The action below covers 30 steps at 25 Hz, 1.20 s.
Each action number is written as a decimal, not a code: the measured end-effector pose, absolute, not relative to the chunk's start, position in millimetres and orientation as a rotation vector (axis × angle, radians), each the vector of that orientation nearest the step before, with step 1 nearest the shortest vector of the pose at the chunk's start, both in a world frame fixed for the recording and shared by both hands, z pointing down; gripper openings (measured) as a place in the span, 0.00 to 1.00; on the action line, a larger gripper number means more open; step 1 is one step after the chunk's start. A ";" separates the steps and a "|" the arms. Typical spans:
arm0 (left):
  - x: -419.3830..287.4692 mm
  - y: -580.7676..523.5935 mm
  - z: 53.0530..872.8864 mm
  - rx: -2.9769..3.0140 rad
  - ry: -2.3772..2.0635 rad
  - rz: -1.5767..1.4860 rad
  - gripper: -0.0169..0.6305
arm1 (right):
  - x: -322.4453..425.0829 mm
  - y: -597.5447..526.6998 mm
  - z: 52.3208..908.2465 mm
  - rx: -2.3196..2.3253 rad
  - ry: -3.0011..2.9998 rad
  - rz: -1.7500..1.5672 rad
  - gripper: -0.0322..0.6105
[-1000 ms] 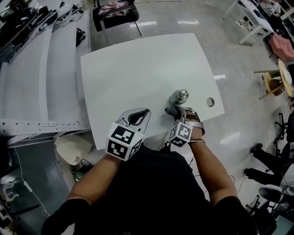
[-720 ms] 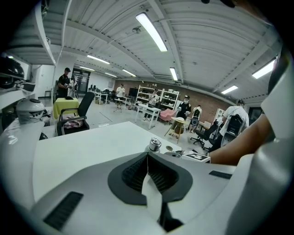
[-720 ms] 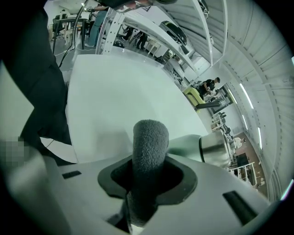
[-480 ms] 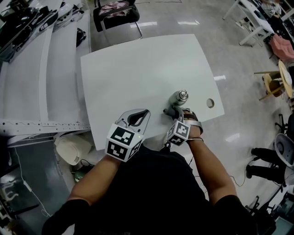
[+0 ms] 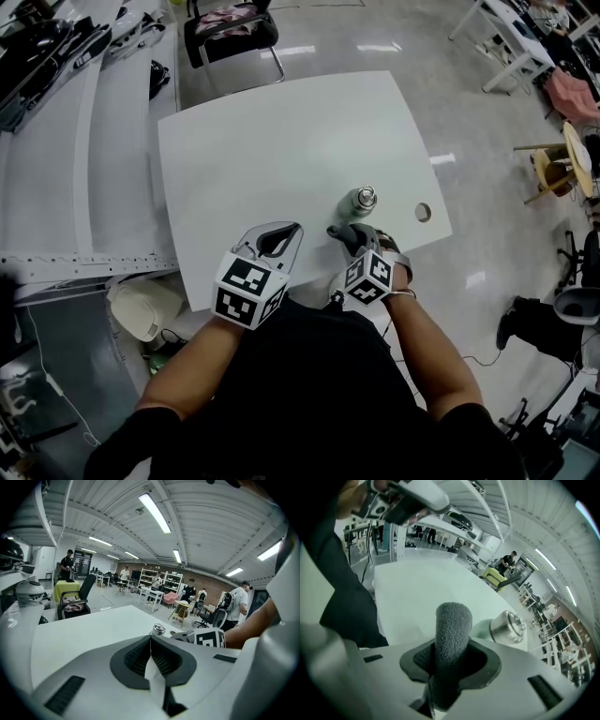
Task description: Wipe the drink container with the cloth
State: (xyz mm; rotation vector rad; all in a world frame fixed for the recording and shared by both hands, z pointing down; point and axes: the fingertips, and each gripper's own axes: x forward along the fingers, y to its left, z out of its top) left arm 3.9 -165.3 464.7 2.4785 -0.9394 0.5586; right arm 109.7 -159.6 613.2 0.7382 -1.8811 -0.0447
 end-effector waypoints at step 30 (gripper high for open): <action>31.2 -182.2 458.2 2.488 -0.966 0.566 0.05 | 189.8 -226.4 484.0 1.409 -2.327 1.072 0.23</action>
